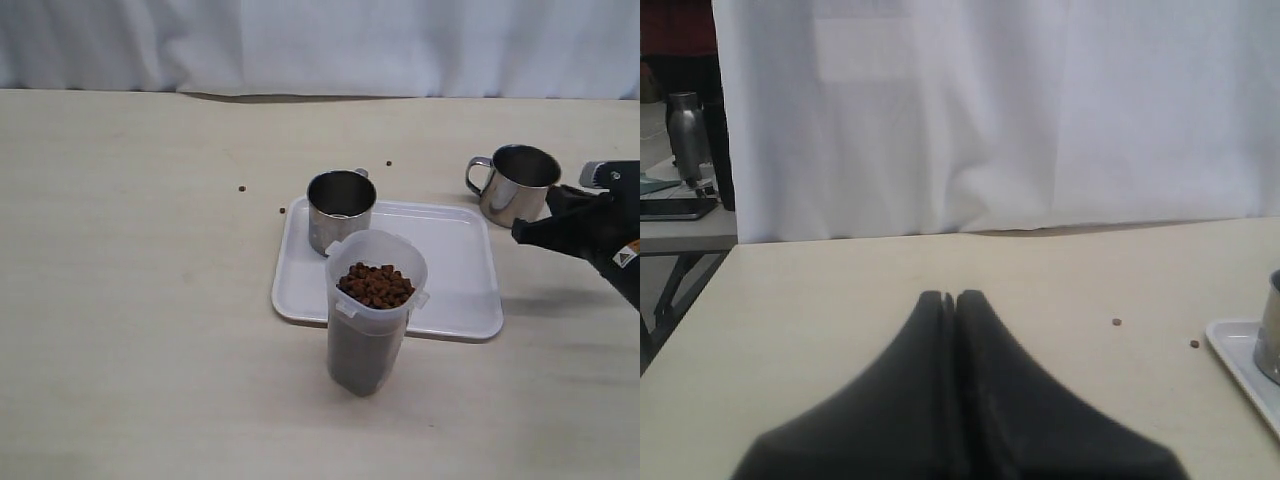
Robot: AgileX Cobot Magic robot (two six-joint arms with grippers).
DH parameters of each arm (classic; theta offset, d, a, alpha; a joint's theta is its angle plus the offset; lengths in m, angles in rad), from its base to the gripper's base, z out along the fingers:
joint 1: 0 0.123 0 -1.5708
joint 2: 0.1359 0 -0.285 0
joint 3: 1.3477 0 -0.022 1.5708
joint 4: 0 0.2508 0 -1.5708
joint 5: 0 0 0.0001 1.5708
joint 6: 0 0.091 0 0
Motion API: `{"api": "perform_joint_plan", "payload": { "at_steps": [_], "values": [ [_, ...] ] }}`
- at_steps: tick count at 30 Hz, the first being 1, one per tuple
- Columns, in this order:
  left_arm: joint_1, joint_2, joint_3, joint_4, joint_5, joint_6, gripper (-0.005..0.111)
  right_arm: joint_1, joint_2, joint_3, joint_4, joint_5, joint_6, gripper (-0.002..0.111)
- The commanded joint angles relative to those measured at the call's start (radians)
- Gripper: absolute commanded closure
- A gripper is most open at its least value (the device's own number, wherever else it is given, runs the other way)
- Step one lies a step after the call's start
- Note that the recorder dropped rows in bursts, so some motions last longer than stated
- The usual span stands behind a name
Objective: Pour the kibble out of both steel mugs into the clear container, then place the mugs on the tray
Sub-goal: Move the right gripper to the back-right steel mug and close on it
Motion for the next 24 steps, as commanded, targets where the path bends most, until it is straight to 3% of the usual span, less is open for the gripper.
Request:
{"api": "perform_joint_plan", "payload": {
  "at_steps": [1, 3, 5, 6, 9, 10, 24],
  "values": [
    [0.001, -0.003, 0.003, -0.002, -0.012, 0.0, 0.107, -0.001, 0.027, -0.035, -0.02, -0.004, -0.01, 0.099],
    [0.001, -0.003, 0.003, -0.002, -0.012, 0.0, 0.107, -0.001, 0.054, -0.059, -0.053, 0.017, -0.01, 0.087],
    [0.001, -0.003, 0.003, -0.002, -0.012, 0.0, 0.107, -0.001, 0.089, -0.084, -0.092, 0.019, -0.01, 0.065],
    [0.001, -0.003, 0.003, -0.002, -0.012, 0.0, 0.107, -0.001, 0.119, -0.112, -0.086, 0.019, -0.01, 0.039],
    [0.001, -0.003, 0.003, -0.002, -0.012, 0.0, 0.107, -0.001, 0.165, -0.155, -0.057, 0.019, -0.01, 0.002],
    [0.001, -0.003, 0.003, -0.002, -0.012, 0.0, 0.107, -0.001, 0.176, -0.169, -0.054, 0.019, -0.019, -0.002],
    [0.001, -0.003, 0.003, -0.002, -0.007, 0.0, 0.107, -0.001, 0.314, -0.334, -0.061, 0.021, -0.019, 0.0]
  ]
}}
